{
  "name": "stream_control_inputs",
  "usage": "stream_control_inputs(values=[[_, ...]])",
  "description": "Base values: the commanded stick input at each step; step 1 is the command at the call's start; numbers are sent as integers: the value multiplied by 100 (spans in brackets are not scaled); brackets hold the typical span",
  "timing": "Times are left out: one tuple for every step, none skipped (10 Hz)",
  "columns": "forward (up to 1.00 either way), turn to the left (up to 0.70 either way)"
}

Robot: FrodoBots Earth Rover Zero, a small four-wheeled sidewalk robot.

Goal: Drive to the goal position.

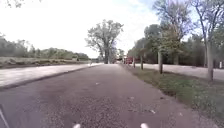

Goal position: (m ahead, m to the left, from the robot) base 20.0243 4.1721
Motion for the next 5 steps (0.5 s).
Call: stream_control_inputs(values=[[100, 0], [100, 0], [100, 0], [100, 0], [100, 0]])
